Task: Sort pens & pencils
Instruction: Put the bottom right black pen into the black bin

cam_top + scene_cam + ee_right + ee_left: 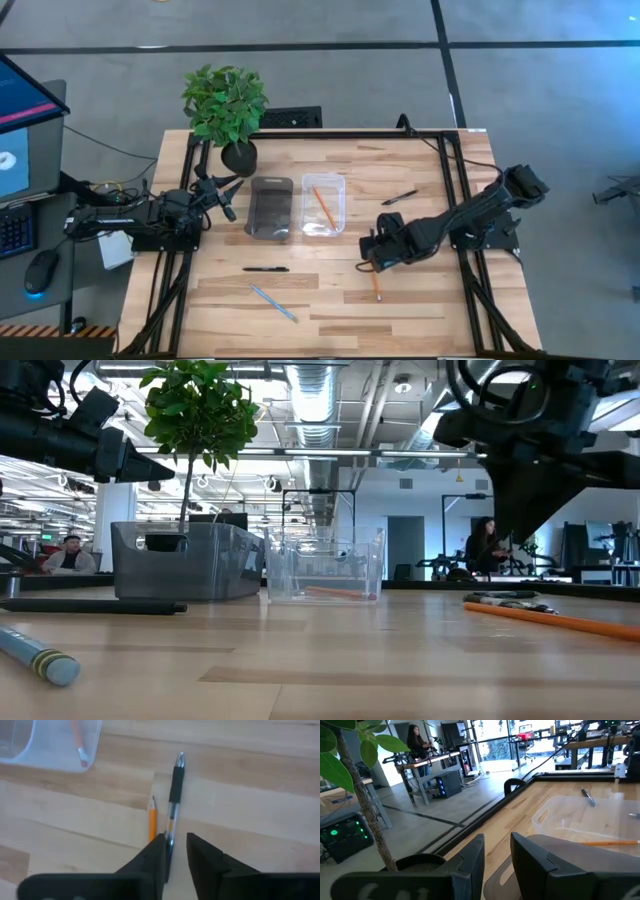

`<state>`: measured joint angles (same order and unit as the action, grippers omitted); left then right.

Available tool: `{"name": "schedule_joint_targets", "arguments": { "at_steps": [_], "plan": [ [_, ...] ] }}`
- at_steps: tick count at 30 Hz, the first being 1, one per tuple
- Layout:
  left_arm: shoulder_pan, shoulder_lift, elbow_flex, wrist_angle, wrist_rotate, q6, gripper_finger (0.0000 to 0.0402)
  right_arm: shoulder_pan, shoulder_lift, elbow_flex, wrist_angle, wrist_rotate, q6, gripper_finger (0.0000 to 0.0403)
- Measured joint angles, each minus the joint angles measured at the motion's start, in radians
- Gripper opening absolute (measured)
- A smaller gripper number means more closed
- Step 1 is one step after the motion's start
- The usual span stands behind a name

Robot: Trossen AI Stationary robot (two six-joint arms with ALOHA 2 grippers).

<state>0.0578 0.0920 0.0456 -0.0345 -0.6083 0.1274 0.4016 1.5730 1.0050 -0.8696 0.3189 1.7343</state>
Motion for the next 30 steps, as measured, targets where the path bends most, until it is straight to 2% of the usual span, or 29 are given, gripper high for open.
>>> {"name": "schedule_joint_targets", "arguments": {
  "at_steps": [5,13,19,27,30],
  "plan": [
    [0.000,0.000,0.000,0.000,0.000,0.002,0.0086,-0.043,0.004,0.000,0.011,-0.001,-0.016,0.0130],
    [0.000,0.000,0.000,0.000,0.000,0.002,0.0086,-0.133,0.129,0.001,0.050,-0.034,-0.135,0.0141],
    [0.000,0.000,0.000,0.000,0.000,0.001,0.0086,-0.186,0.205,0.002,0.086,-0.036,-0.191,0.0138],
    [0.000,0.000,0.000,0.000,0.000,0.000,0.0086,-0.243,0.241,0.004,0.158,-0.167,-0.326,0.0125],
    [0.000,0.000,0.000,0.000,0.000,0.000,0.0086,-0.250,0.241,0.005,0.152,-0.170,-0.330,0.0109]
  ]
}}
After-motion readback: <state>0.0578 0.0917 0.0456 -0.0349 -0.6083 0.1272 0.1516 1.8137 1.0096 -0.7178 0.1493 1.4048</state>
